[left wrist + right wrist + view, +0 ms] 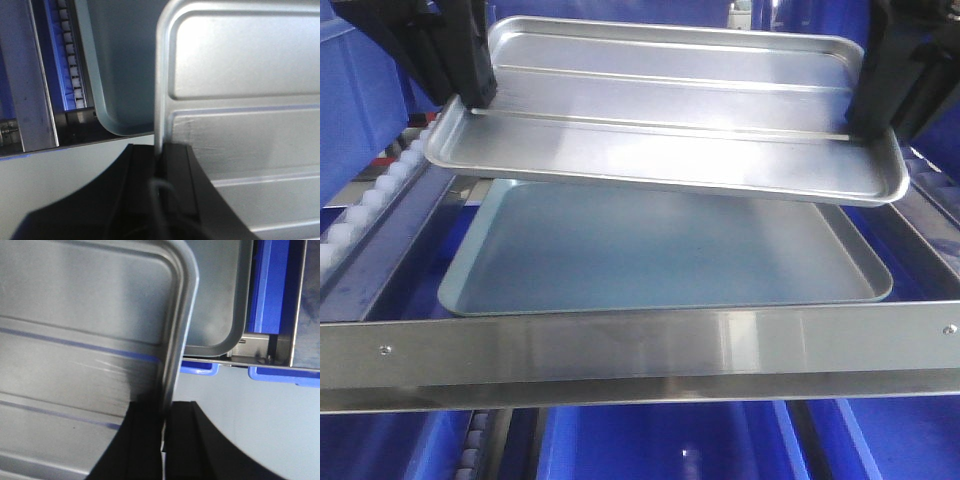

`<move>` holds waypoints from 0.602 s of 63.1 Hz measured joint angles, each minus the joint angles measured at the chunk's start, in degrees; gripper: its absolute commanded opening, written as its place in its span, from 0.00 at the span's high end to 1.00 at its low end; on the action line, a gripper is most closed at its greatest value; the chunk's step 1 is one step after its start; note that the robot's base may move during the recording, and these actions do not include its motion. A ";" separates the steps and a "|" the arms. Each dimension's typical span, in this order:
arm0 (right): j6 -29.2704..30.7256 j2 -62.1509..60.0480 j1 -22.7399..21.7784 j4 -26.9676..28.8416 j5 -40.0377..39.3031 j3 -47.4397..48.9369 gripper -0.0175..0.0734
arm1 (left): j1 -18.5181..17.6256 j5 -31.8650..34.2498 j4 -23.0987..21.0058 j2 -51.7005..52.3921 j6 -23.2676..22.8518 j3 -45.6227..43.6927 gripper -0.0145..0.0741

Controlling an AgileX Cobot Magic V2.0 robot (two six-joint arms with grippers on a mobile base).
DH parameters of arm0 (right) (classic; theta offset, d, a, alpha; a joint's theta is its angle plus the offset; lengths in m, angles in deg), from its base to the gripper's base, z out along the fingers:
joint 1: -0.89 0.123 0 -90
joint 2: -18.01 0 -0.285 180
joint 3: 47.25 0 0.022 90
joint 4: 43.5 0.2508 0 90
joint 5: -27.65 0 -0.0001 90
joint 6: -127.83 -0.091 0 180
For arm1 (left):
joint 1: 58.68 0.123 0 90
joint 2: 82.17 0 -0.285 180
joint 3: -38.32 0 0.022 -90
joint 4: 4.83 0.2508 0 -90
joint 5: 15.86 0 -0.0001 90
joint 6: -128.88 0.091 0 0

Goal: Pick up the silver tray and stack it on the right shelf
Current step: 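Carry the held tray above the larger silver tray on the shelf, then lower the held tray into the larger silver tray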

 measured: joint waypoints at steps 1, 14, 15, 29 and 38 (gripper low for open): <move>0.00 0.00 0.00 0.00 -0.09 0.00 0.75 | 0.00 0.00 0.10 0.00 0.00 0.00 0.94; 0.41 0.00 0.00 -0.41 -0.70 0.00 0.75 | 0.00 0.69 0.33 0.00 0.00 0.00 0.94; 0.59 0.00 0.00 -0.41 -0.79 0.12 0.75 | 0.00 0.84 0.33 0.00 0.00 0.00 0.94; 4.38 1.31 -0.94 -1.86 -0.01 5.54 0.75 | 1.96 5.67 1.41 -0.40 0.00 -0.13 0.94; 6.07 5.70 -3.23 -1.89 0.90 10.74 0.75 | 3.93 8.69 1.54 -3.66 0.00 -1.62 0.94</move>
